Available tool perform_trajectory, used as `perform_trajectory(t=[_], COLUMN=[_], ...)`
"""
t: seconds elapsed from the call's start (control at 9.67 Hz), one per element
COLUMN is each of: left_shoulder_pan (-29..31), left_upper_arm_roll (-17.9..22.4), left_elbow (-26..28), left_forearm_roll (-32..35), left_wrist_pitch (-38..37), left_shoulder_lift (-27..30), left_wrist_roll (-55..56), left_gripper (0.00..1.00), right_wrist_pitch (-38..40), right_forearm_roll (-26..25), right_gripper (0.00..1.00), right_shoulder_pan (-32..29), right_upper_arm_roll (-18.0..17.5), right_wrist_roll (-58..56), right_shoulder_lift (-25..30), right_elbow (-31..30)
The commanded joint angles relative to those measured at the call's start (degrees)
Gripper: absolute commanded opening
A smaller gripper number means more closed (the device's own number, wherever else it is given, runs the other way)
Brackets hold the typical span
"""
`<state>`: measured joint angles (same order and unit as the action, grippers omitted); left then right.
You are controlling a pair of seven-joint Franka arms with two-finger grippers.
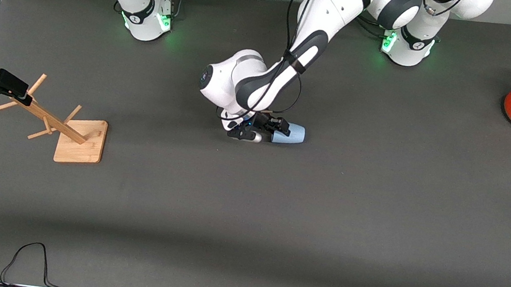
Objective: Rotate and upright cup with both arms
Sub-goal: 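Grasp the blue cup's rim with the left gripper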
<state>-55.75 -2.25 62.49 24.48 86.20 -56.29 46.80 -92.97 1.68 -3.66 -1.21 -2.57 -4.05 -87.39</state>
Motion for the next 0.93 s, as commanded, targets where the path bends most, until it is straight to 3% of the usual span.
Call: perform_trajectory(t=[0.0, 0.41, 0.62, 0.83], left_shoulder_pan=[-1.4, -0.6, 2.5, 8.4], left_upper_arm_roll=[0.8, 1.3, 1.7, 1.5], left_elbow=[0.1, -0.9, -3.1, -2.7], left_forearm_roll=[2.5, 2.3, 1.8, 0.6], left_wrist_pitch=[-1.6, -5.9, -13.9, -16.6], left_shoulder_lift=[-0.1, 2.4, 7.1, 16.4], left_wrist_roll=[-1.9, -6.8, -14.5, -20.2], left_gripper=[0.00, 0.00, 0.00, 0.00], right_wrist_pitch=[1.0, 2.2, 2.1, 2.1], right_forearm_roll=[-0.4, -1.0, -2.5, -2.6], right_gripper=[1.00, 1.00, 1.00, 1.00], right_shoulder_pan=[-0.4, -0.3, 0.1, 1.5], right_upper_arm_roll=[-0.2, 0.1, 0.0, 0.9], right_wrist_roll=[-1.3, -1.2, -0.8, -0.8], right_shoulder_lift=[0.8, 1.2, 1.1, 1.1], right_elbow=[-0.8, -0.8, -0.7, -0.5])
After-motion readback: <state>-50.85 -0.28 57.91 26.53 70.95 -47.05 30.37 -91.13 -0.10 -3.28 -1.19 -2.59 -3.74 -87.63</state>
